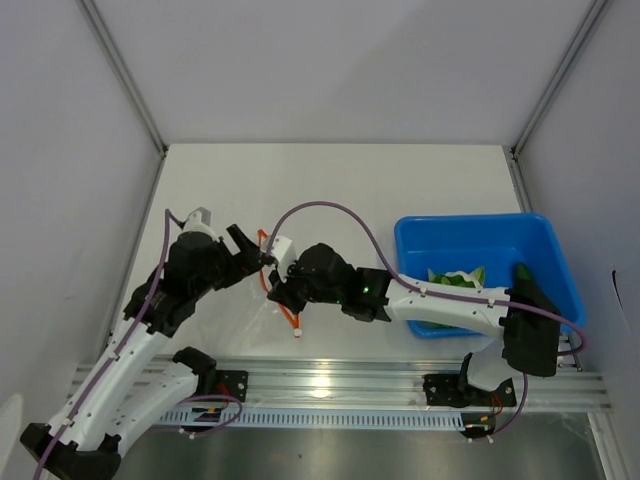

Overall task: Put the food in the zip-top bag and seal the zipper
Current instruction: Pick up the zipper food storage bag at the center of the board.

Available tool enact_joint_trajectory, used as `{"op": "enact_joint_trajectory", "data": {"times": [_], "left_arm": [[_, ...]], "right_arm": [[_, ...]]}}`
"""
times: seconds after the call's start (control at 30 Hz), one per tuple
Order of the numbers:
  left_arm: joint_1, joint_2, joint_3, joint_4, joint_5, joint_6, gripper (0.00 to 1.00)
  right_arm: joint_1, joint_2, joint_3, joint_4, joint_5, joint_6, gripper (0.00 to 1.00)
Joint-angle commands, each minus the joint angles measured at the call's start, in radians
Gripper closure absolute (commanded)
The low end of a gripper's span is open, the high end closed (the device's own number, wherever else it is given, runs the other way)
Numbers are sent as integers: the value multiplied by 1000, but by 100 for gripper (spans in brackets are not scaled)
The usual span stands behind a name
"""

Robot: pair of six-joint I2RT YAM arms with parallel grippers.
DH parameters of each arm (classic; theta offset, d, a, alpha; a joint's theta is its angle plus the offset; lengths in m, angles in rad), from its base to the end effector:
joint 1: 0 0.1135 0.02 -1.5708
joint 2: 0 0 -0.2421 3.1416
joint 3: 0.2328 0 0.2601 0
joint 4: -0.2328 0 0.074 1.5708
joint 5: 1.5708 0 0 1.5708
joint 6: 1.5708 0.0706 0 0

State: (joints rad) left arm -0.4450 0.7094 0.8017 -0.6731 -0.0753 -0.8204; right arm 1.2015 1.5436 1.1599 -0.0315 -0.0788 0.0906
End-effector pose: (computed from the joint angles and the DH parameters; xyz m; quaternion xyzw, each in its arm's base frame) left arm 0.1860 -0.0828 0.2750 -0.1816 0.8606 -0.2540 0.4024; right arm 0.1402 0.3775 0.2582 -0.4597 0.6998 0.3549 0.4159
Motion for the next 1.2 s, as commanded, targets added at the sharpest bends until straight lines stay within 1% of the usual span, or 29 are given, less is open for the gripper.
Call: {"op": "enact_joint_trajectory", "data": {"times": [0.0,0.13,0.2,0.23,0.27,0.3,0.33,0.37,0.53,0.57,0.63,0.73,0.77,0.8,0.83,0.87,0.97,1.03,1.07,1.1,1.13,1.17], "left_arm": [[2,-1,31,37,31,12,5],[2,33,37,26,49,39,6],[2,30,30,29,60,52,9],[2,25,22,32,68,59,11],[2,21,18,40,69,67,13],[0,6,2,46,101,78,18],[0,-5,-12,50,111,84,20],[0,-17,-30,61,126,89,26],[0,-73,-87,52,117,115,39],[0,-73,-93,56,133,118,46],[0,-62,-99,64,147,122,52],[0,-48,-102,82,155,127,76],[0,-45,-92,84,154,129,93],[0,-42,-85,86,149,132,99],[0,-39,-82,84,147,138,99],[0,-36,-73,86,149,142,99],[0,-25,-47,92,160,156,99],[0,-19,-30,101,181,167,99],[0,-11,-21,107,195,170,100],[0,-5,-15,115,210,176,99],[0,1,-3,122,239,185,99],[0,10,8,128,253,187,99]], "right_arm": [[23,-46,34,36,2,-37,100],[29,-48,44,36,20,-41,100],[29,-42,56,35,51,-40,100],[29,-39,61,4,63,-38,100],[29,-30,69,-10,74,-37,100],[29,-24,87,-18,88,-34,100],[27,-16,95,-22,114,-31,100],[27,-8,103,-31,120,-29,100],[26,23,132,-45,129,-12,100],[27,23,130,-42,126,-9,100],[29,21,136,-41,114,-9,100],[35,13,144,-59,116,-5,100],[35,12,147,-80,122,-3,100],[35,9,150,-93,135,3,100],[35,-2,152,-105,146,8,98],[35,-8,153,-134,160,23,85],[35,-54,155,-209,218,70,60],[35,-94,153,-255,299,109,52],[35,-137,153,-309,335,150,36],[33,-161,153,-339,402,167,26],[23,-186,156,-366,434,188,14],[7,-232,162,-433,474,217,1]]}}
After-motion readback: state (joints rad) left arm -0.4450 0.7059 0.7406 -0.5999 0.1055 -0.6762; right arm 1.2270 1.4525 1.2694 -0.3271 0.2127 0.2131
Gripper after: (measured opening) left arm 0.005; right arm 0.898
